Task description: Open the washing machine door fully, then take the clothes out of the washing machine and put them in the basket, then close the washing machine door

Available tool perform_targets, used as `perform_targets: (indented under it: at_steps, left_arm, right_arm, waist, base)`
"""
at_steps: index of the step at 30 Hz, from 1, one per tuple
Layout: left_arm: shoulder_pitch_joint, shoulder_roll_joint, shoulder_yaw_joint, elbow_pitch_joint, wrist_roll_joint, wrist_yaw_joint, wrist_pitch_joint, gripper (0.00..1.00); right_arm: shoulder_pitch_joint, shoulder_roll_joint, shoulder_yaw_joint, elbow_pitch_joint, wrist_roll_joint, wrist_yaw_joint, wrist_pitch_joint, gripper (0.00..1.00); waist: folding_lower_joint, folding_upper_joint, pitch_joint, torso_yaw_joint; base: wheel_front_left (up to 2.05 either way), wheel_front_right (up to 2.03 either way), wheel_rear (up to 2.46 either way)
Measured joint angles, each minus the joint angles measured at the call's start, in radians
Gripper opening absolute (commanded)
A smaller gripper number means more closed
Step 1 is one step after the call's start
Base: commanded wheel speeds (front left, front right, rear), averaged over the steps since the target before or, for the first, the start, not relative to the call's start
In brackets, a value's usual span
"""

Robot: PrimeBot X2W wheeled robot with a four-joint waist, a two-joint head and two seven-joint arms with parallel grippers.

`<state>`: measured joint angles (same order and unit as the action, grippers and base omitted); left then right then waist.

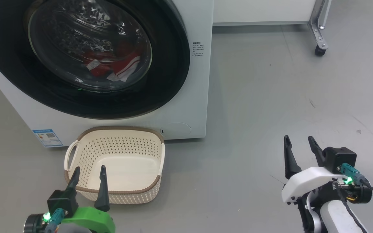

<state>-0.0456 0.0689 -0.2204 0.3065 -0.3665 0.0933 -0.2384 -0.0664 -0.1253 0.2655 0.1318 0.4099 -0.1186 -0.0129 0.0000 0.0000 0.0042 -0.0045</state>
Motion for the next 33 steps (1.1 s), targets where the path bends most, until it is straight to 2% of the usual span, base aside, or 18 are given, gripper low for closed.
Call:
perform_targets:
  at_steps: [25,26,27,33]
  left_arm:
    - [-0.016,-0.006,-0.002,0.023,0.0,0.006,0.0,1.0]
    - [-0.016,-0.006,-0.002,0.024,0.0,0.006,0.0,1.0]
    - [-0.016,-0.006,-0.003,0.024,0.0,0.006,0.0,1.0]
    - [-0.04,-0.011,-0.019,0.023,0.002,0.006,0.0,1.0]
  right_arm:
    - [0.0,0.007,0.0,-0.002,-0.004,0.0,0.003,1.0]
    - [0.0,0.011,-0.002,-0.004,0.0,0.0,0.003,0.35]
    - [0.0,0.016,-0.005,-0.008,0.006,0.0,0.002,0.0]
    - [-0.002,0.016,-0.028,-0.028,0.023,0.002,-0.005,0.0]
  waist:
    - [0.0,0.0,0.008,-0.001]
    - [0.0,0.0,0.009,-0.001]
    - [0.0,0.0,0.01,-0.001]
    - [0.0,0.0,0.025,0.013]
  base:
    - [0.0,0.0,0.0]
    - [0.0,0.0,0.0]
    - [0.0,0.0,0.0]
    - [0.0,0.0,0.0]
